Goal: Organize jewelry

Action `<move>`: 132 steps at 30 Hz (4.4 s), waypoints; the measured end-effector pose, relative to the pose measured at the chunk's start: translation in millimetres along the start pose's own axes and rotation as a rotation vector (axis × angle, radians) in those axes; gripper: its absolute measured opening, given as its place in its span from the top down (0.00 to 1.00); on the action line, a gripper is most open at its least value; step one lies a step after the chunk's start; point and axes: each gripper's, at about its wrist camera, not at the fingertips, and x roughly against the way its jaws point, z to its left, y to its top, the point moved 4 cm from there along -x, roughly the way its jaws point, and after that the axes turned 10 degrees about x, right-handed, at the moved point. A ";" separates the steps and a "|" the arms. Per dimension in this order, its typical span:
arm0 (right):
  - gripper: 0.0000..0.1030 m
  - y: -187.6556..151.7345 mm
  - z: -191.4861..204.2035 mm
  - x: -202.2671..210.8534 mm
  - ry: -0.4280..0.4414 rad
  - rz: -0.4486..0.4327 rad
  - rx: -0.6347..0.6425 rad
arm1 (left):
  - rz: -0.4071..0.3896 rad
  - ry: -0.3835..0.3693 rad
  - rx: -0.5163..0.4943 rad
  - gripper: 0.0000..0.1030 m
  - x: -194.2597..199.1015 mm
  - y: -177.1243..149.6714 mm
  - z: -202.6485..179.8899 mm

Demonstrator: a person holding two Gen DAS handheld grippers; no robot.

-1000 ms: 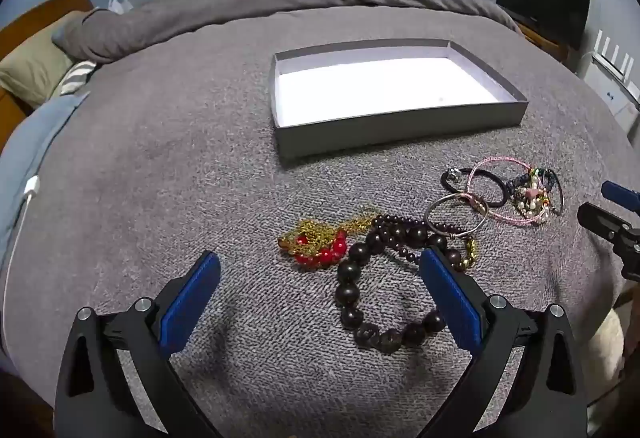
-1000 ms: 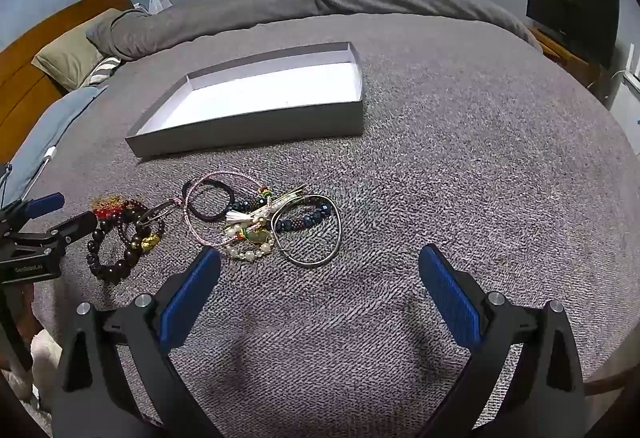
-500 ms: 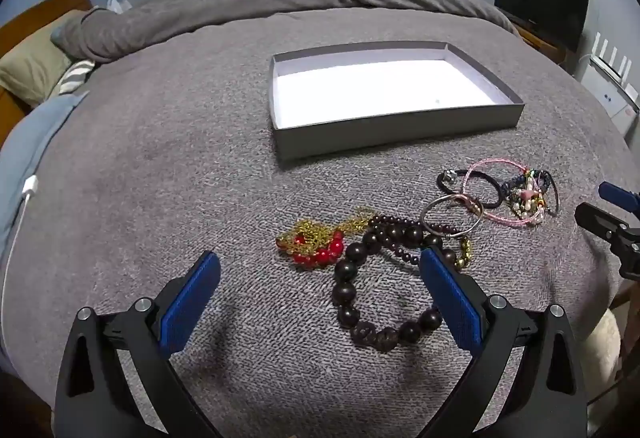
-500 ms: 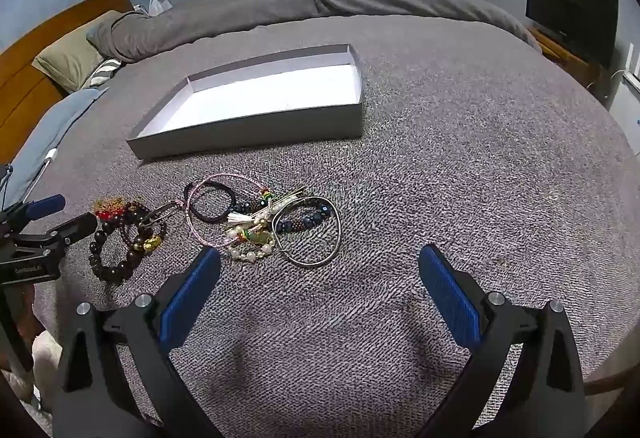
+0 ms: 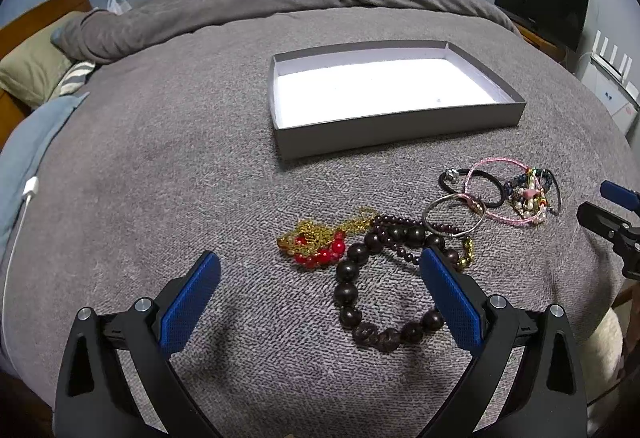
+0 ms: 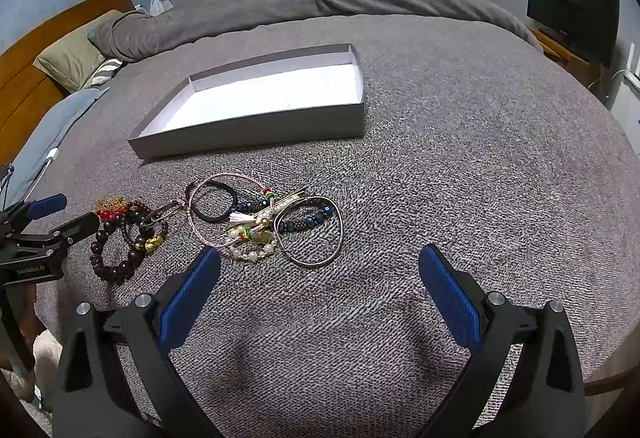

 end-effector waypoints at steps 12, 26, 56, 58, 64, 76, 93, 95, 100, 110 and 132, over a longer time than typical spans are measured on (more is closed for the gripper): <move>0.05 -0.7 0.0 -0.7 0.005 0.002 -0.004 | 0.000 -0.002 -0.003 0.04 -0.3 -0.3 -0.1; 0.05 -1.7 0.8 -1.0 0.008 0.009 -0.005 | 0.001 -0.004 -0.001 0.04 -1.6 -1.1 -1.8; 0.05 4.2 -1.2 -2.6 -0.018 -0.019 0.012 | -0.028 -0.035 -0.005 0.04 -1.1 2.4 -1.8; 0.05 6.1 -3.7 -0.3 -0.031 -0.029 0.011 | -0.037 -0.041 0.002 0.04 0.7 3.6 -0.5; 0.05 5.1 -12.4 0.4 -0.044 -0.048 -0.017 | -0.049 -0.021 0.000 0.04 1.1 6.8 6.8; 0.05 12.8 -14.0 7.3 -0.009 -0.105 0.033 | -0.089 -0.078 -0.025 0.04 1.3 17.9 8.1; 0.05 9.8 -18.8 -3.6 0.023 -0.062 0.037 | -0.072 -0.050 -0.143 0.04 -3.9 12.6 35.0; 0.05 9.2 -18.0 -4.7 0.029 -0.061 0.041 | -0.062 -0.074 -0.153 0.06 -4.1 9.5 37.0; 0.21 8.8 -10.8 -9.3 0.050 -0.045 0.057 | -0.029 -0.113 -0.128 0.26 -11.3 10.9 40.5; 0.47 9.7 -14.6 -13.6 0.042 -0.036 0.048 | 0.042 -0.172 -0.139 0.52 -31.1 9.3 26.5; 0.97 8.3 -19.6 -19.7 0.043 -0.011 0.055 | -0.050 -0.191 -0.154 0.75 -3.2 22.2 26.2</move>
